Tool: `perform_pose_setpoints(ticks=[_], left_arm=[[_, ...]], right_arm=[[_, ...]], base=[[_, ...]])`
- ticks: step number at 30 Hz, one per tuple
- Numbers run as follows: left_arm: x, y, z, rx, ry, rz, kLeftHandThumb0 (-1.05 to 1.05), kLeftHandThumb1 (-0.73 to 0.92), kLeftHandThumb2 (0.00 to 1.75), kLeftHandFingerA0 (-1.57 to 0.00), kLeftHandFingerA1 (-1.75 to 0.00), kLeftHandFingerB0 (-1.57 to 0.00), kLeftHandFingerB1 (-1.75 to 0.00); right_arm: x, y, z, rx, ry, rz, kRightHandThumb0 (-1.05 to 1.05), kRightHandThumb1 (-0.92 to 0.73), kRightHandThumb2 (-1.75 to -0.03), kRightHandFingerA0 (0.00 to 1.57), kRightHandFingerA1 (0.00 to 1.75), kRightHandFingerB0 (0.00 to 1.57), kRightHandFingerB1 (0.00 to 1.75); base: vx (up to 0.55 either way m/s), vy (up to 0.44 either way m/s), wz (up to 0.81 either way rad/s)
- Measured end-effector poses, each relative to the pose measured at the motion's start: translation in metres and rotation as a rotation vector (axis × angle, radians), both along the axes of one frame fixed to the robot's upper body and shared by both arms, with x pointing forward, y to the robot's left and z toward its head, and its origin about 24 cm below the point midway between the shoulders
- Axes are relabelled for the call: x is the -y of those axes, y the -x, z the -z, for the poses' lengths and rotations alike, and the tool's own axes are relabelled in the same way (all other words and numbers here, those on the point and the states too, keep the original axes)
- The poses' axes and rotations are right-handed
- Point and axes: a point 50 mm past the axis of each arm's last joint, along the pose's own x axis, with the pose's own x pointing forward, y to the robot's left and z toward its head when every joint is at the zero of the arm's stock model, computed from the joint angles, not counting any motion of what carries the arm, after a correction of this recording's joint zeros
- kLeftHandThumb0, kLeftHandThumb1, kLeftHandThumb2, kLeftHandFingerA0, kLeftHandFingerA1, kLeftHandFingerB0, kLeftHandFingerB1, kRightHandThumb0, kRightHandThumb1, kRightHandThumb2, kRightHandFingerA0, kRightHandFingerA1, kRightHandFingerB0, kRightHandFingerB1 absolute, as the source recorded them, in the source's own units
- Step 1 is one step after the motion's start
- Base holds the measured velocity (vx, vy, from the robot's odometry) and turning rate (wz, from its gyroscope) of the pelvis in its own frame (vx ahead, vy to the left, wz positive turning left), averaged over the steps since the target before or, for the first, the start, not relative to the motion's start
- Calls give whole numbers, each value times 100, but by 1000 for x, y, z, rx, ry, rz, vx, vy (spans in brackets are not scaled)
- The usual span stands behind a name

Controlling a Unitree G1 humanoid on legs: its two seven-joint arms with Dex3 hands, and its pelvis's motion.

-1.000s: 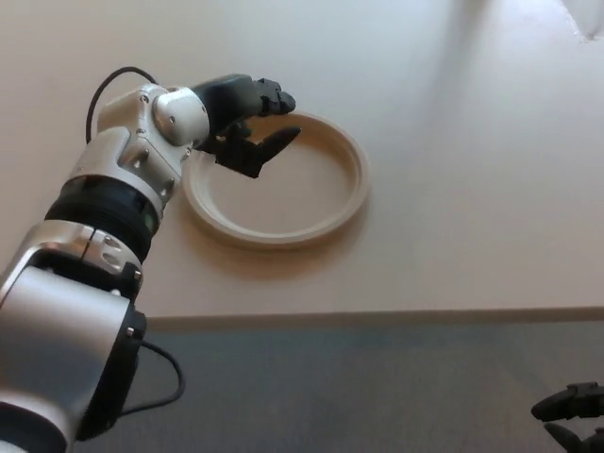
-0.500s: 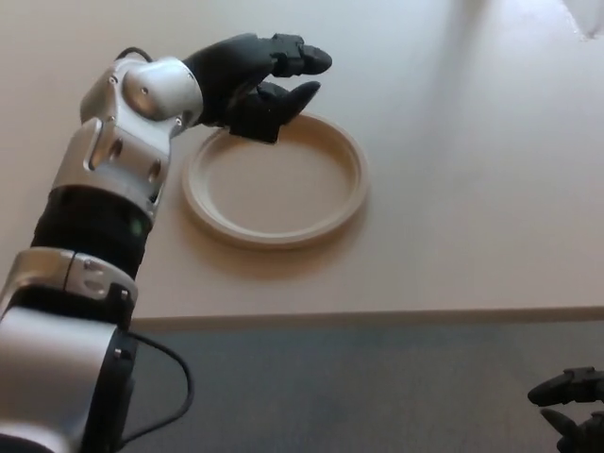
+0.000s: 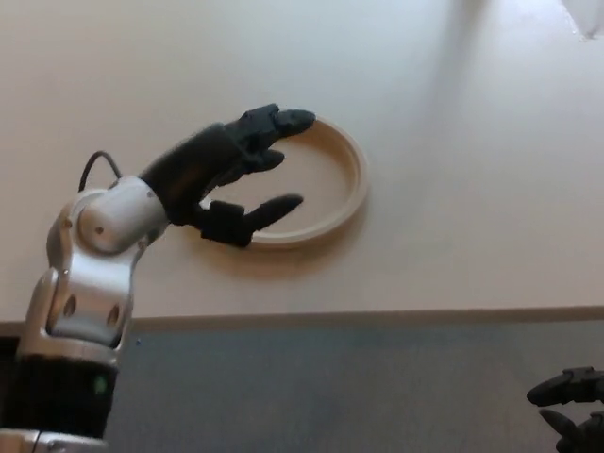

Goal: A person passes a plate to the robot and the robot grabs it with its left hand and places it at the centre of the table infront of it

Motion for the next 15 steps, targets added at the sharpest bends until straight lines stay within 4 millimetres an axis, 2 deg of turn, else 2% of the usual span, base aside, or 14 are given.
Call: perform_pose_setpoints(ticks=[3, 4, 5, 6, 8, 9, 10, 11, 12, 14, 15], left_arm=[[-15, 18, 8, 3, 43, -36, -44, 49, 58, -27, -34, -6, -29], [-21, 25, 12, 3, 60, -53, -29, 40, 92, 0, -50, -1, -51], [-26, 31, 14, 4, 71, -66, -29, 40, 92, 0, -50, -1, -51], [-32, 39, 16, 8, 86, -83, -41, 51, 57, -9, -28, -21, -38], [-45, 55, 20, 8, 111, -116, -41, 51, 57, -9, -28, -21, -38], [-51, 63, 21, 11, 122, -133, -40, 61, 59, -8, -36, -25, -41], [-55, 68, 23, 10, 126, -143, -40, 61, 59, -8, -36, -25, -41], [-61, 76, 24, 8, 132, -157, -47, 59, 58, -25, -35, -48, -43], [-65, 82, 25, 5, 135, -167, -39, 54, 57, -23, -32, -17, -38], [-75, 96, 27, -1, 141, -188, -39, 54, 57, -23, -32, -17, -38], [-79, 103, 28, -6, 143, -197, -42, 56, 57, -20, -30, -11, -35]], right_arm=[[0, 0, 0, -1, 0, 0, -63, -75, -63, 75, 67, 57, 53], [0, 0, 0, -1, 0, 0, -64, -74, -63, 74, 66, 56, 53], [0, 0, 0, -1, 0, 0, -64, -74, -63, 74, 66, 56, 53], [0, 0, 0, -1, 0, 0, -64, -74, -63, 74, 67, 57, 54], [0, 0, 0, -1, 0, 0, -64, -74, -63, 74, 67, 57, 54], [0, 0, 0, -1, 0, 0, -62, -74, -62, 74, 67, 58, 54], [0, 0, 0, -2, 0, 0, -62, -74, -62, 74, 67, 58, 54], [0, 0, 0, -2, 0, 0, -62, -73, -62, 76, 68, 58, 54], [0, 0, 0, -2, 0, 0, -62, -74, -62, 74, 67, 55, 53], [0, 0, 0, -2, 0, 0, -62, -74, -62, 74, 67, 55, 53], [0, 0, 0, -2, 0, 0, -62, -74, -62, 73, 66, 54, 53]], base=[[0, 0, 0], [0, 0, 0], [0, 0, 0], [0, 0, 0], [0, 0, 0], [0, 0, 0], [0, 0, 0], [0, 0, 0], [0, 0, 0], [0, 0, 0], [0, 0, 0]])
